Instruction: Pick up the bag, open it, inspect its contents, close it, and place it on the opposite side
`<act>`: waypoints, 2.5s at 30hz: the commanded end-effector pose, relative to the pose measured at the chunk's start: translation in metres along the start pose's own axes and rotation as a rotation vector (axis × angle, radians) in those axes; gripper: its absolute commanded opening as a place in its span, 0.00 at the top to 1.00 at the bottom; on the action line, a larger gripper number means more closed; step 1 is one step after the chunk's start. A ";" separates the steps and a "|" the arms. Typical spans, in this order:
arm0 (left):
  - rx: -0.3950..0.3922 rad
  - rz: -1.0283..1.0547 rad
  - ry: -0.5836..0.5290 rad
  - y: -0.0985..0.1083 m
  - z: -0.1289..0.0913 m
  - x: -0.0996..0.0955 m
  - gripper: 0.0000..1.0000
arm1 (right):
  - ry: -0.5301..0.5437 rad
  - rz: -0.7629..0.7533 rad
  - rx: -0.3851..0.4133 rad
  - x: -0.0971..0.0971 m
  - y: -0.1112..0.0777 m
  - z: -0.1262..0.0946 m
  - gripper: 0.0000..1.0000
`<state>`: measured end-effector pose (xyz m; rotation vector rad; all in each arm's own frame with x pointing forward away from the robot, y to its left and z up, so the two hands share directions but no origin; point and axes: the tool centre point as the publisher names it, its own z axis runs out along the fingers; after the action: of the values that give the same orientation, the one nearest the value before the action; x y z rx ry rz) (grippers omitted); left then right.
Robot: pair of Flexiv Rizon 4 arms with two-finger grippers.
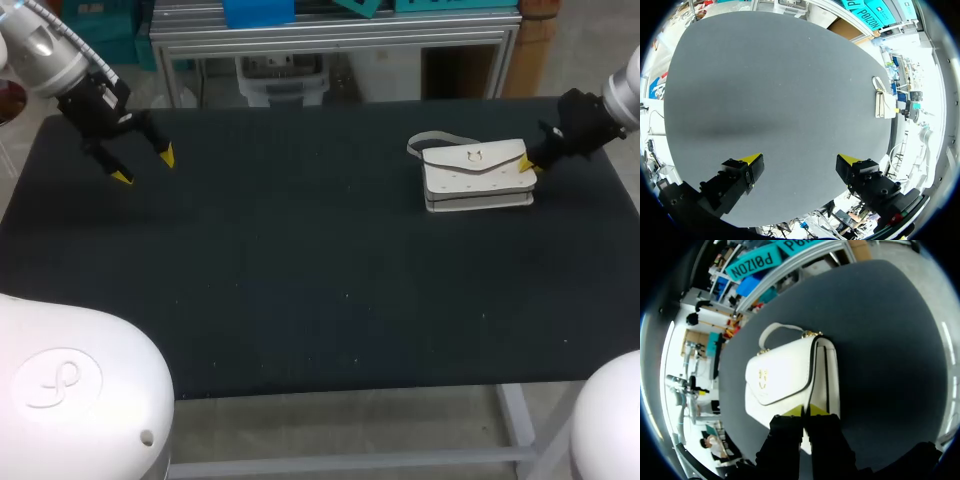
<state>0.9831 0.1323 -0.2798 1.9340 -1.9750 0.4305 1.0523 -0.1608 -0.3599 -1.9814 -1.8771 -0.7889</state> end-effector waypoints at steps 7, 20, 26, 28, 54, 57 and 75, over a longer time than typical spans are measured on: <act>-0.017 -0.015 -0.004 -0.008 -0.010 -0.007 0.00 | 0.074 0.006 0.016 -0.018 0.021 -0.036 1.00; -0.017 -0.015 -0.004 -0.008 -0.010 -0.007 0.00 | 0.074 0.006 0.016 -0.018 0.021 -0.036 1.00; 0.066 -0.014 -0.045 -0.016 -0.021 -0.014 0.00 | 0.048 -0.015 -0.088 -0.044 0.050 -0.061 1.00; 0.089 -0.003 -0.060 -0.019 -0.025 -0.016 0.00 | 0.036 -0.022 -0.107 -0.053 0.059 -0.069 1.00; 0.214 0.037 -0.312 -0.006 -0.024 0.001 0.00 | 0.014 -0.044 -0.082 -0.093 0.116 -0.085 1.00; 0.210 0.040 -0.316 -0.008 -0.024 0.001 0.00 | 0.012 -0.047 -0.079 -0.096 0.120 -0.086 1.00; 0.198 0.051 -0.313 -0.010 -0.022 0.004 0.00 | 0.028 -0.066 -0.016 -0.094 0.143 -0.077 0.00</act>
<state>0.9939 0.1388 -0.2581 2.1880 -2.2531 0.3659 1.1702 -0.2931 -0.3302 -1.9736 -1.9320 -0.9520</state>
